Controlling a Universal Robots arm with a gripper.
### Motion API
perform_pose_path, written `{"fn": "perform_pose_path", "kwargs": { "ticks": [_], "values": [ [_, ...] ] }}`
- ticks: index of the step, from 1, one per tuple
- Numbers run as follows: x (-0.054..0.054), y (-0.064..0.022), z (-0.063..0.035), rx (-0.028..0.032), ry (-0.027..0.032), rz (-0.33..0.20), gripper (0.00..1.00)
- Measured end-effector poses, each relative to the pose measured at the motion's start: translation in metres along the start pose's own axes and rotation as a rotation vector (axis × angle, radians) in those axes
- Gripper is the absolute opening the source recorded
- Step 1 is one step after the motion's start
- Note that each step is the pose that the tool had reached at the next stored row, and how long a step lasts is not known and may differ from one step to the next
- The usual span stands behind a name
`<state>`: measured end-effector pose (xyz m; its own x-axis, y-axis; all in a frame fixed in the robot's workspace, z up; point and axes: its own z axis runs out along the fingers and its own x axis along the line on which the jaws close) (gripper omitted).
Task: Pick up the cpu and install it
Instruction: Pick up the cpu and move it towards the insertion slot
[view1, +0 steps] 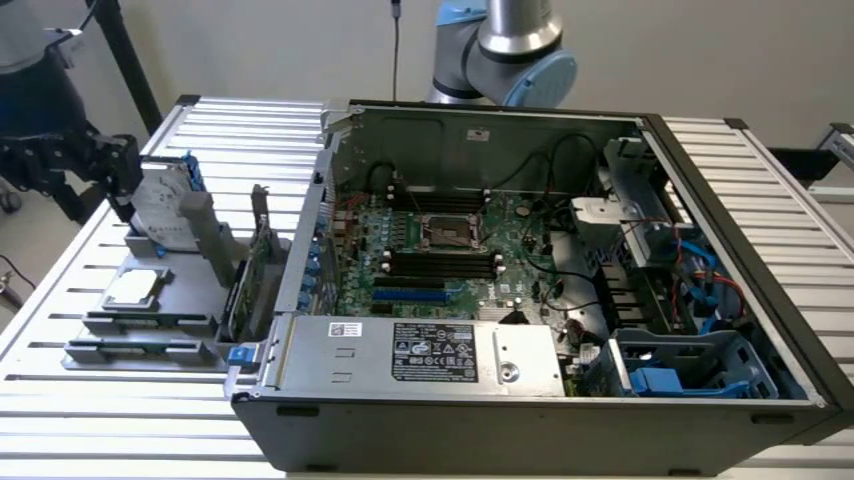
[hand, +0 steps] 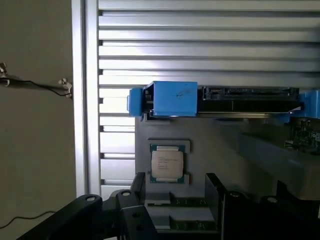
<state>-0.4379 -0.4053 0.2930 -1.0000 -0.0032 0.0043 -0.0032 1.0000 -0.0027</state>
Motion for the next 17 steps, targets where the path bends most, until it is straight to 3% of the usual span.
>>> {"fn": "perform_pose_path", "kwargs": {
  "ticks": [17],
  "values": [
    [0.003, -0.0080, 0.0310, 0.0001, -0.0001, -0.023, 0.60]
  ]
}}
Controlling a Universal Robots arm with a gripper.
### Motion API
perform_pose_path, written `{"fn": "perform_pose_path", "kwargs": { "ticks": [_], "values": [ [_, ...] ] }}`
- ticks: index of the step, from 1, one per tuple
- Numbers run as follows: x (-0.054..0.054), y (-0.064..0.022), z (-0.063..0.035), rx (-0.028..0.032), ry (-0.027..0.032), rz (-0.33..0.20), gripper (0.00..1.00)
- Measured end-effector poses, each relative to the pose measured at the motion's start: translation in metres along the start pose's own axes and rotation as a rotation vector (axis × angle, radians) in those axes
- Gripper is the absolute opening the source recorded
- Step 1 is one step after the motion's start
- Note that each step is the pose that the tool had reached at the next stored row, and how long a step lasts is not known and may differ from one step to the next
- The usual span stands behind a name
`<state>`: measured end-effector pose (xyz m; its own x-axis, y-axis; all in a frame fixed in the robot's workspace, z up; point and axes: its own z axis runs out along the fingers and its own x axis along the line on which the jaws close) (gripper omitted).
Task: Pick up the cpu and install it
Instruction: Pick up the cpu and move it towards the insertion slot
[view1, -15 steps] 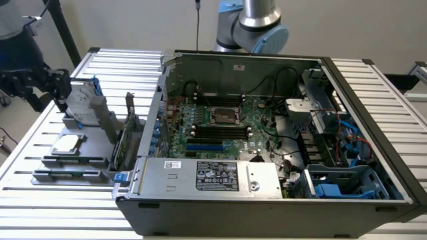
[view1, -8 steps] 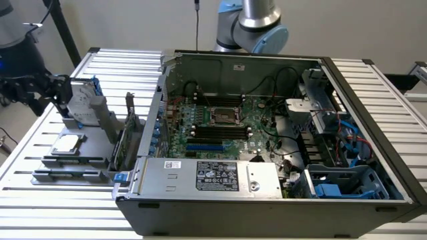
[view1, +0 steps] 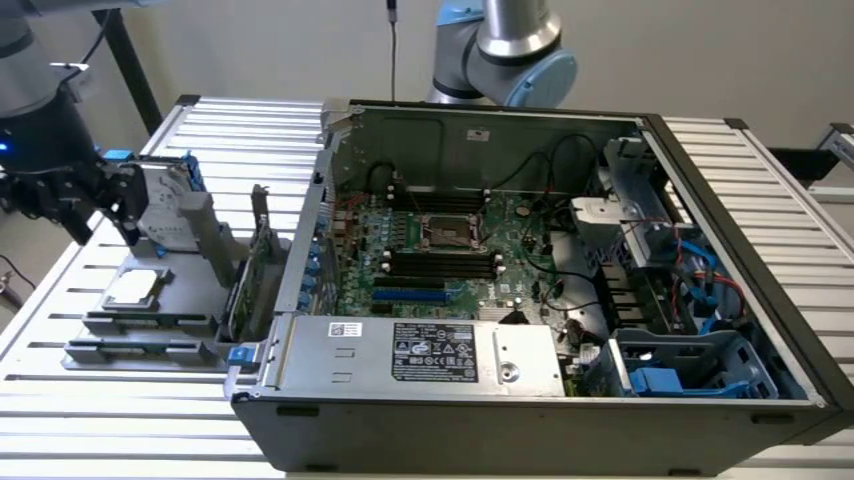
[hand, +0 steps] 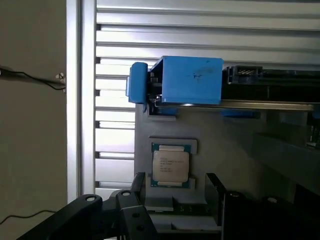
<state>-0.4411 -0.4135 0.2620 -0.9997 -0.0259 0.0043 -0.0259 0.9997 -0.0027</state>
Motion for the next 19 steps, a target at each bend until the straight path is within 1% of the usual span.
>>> {"fn": "perform_pose_path", "kwargs": {
  "ticks": [11, 19],
  "values": [
    [0.000, -0.0098, 0.0202, -0.0002, -0.0003, -0.005, 0.60],
    [-0.006, -0.0110, 0.0347, -0.0001, -0.0001, -0.005, 0.60]
  ]
}}
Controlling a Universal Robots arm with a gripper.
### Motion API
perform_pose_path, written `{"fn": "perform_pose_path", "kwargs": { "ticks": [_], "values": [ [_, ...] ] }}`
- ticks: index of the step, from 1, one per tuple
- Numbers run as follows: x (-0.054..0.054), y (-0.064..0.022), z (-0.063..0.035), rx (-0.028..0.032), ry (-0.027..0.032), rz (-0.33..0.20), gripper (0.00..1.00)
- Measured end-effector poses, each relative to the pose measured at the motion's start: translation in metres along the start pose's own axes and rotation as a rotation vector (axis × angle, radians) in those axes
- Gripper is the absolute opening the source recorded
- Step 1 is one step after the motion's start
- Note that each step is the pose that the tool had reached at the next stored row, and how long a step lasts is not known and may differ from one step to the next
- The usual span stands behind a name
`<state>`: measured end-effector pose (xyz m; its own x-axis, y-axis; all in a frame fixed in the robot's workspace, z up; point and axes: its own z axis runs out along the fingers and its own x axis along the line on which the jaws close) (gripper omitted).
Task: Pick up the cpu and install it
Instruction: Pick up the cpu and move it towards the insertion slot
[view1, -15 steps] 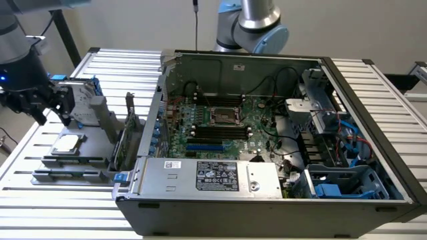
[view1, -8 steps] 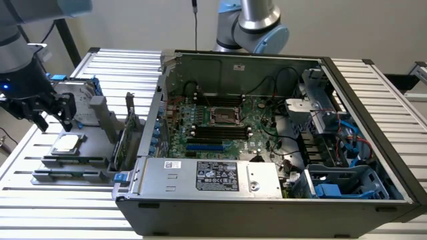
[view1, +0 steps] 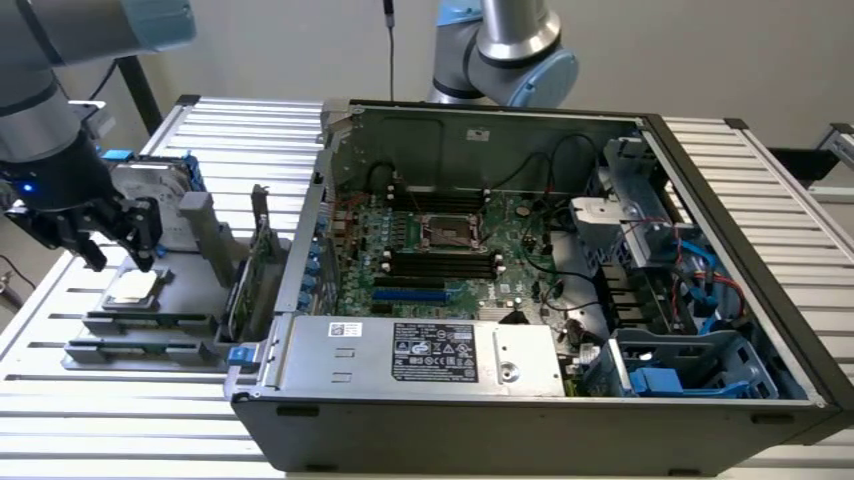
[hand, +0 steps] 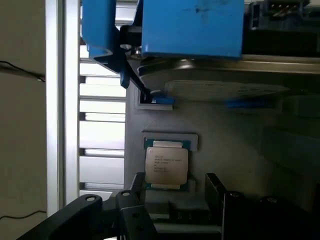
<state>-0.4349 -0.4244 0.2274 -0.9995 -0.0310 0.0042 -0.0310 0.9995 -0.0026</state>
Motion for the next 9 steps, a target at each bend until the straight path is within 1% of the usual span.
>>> {"fn": "perform_pose_path", "kwargs": {
  "ticks": [3, 9],
  "values": [
    [0.000, -0.0001, 0.0052, -0.0001, 0.0010, 0.000, 0.60],
    [0.000, -0.0001, 0.0130, -0.0015, 0.0051, 0.000, 0.60]
  ]
}}
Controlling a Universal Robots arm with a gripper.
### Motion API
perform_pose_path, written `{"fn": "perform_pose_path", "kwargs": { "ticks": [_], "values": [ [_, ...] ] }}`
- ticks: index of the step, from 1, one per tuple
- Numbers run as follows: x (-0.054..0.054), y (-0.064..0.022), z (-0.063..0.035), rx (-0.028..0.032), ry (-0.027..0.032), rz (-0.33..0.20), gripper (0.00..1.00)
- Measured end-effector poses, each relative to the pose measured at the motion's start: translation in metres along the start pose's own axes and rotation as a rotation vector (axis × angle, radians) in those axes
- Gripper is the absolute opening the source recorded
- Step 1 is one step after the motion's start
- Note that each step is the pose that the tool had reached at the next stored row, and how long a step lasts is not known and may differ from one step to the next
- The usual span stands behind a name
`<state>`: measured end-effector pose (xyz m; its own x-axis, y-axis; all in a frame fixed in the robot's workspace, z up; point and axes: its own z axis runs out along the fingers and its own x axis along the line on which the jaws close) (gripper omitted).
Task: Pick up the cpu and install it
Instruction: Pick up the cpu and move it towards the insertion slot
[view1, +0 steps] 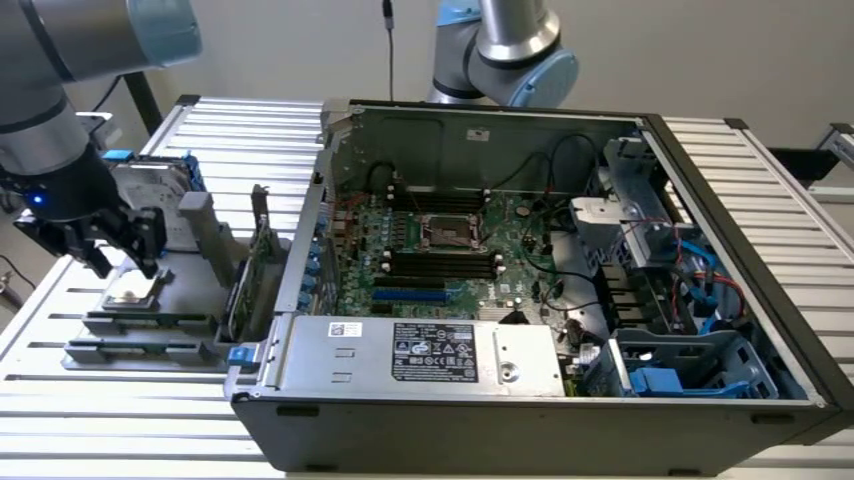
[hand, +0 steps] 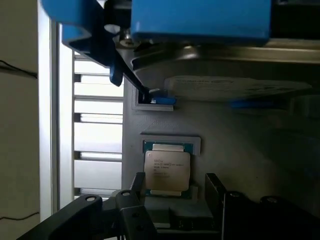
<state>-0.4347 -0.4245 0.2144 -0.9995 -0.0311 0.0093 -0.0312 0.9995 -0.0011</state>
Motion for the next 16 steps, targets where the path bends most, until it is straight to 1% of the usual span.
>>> {"fn": "perform_pose_path", "kwargs": {
  "ticks": [3, 6, 11, 16],
  "values": [
    [0.000, 0.0000, 0.0032, -0.0019, 0.0014, 0.000, 0.60],
    [0.000, 0.0000, 0.0074, -0.0037, 0.0013, 0.000, 0.60],
    [0.001, 0.0000, 0.0141, -0.0041, 0.0014, 0.000, 0.60],
    [0.002, 0.0001, 0.0173, -0.0045, 0.0012, 0.001, 0.60]
  ]
}}
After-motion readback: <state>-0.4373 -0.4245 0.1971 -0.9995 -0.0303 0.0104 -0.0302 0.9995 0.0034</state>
